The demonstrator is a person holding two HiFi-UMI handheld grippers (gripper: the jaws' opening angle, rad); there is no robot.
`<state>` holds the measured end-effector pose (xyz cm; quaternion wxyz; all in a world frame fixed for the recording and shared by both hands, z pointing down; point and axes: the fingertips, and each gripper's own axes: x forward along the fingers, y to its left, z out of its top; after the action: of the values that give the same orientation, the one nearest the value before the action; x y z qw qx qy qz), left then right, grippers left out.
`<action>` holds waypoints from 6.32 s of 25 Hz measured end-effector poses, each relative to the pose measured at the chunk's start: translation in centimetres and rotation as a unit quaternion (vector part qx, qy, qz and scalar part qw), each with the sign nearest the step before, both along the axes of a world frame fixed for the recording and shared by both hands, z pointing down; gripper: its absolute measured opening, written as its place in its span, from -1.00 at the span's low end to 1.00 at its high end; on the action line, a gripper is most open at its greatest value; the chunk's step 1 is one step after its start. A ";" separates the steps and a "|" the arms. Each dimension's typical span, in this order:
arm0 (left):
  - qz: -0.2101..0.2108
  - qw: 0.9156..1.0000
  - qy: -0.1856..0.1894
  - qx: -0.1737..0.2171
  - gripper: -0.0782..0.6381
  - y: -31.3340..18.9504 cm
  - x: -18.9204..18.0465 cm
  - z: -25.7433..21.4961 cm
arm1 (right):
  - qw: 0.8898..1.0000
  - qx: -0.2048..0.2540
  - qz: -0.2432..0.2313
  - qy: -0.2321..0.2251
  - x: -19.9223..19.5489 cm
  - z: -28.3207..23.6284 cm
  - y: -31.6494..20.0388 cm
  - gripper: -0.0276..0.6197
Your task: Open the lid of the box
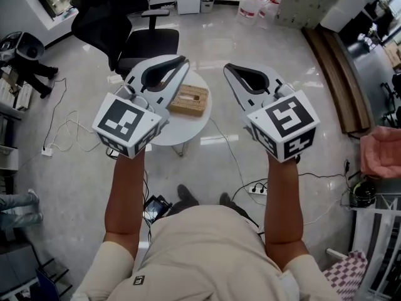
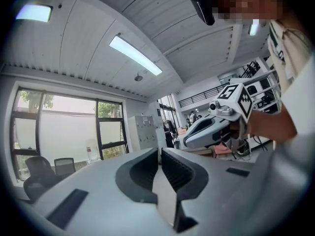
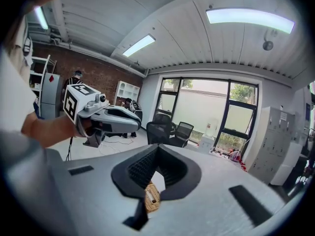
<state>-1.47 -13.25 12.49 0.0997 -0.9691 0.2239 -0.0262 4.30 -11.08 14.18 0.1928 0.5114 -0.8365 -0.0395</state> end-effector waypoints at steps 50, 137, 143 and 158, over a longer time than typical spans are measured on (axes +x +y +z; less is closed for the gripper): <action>-0.170 0.982 -0.041 -0.071 -0.71 -17.1 -2.1 9.6 | 0.985 -0.079 -0.147 -0.046 1.8 9.5 -19.8 -0.94; -0.188 0.939 -0.100 -0.270 -0.71 -21.6 0.0 45.0 | 0.903 -0.385 -0.119 -0.153 5.7 53.5 -24.0 -0.43; -0.191 0.938 -0.099 -0.272 -0.71 -21.8 -0.4 45.2 | 0.903 -0.388 -0.118 -0.140 5.5 53.8 -23.9 -0.50; -0.196 0.941 -0.094 -0.260 -0.71 -21.6 -2.1 42.3 | 0.917 -0.353 -0.121 -0.143 5.5 48.1 -23.2 -0.77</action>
<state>-3.58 -34.84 54.81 -0.1418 -0.8916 0.3841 -0.1936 9.84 -34.27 62.25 0.2327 0.3052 -0.8701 0.3092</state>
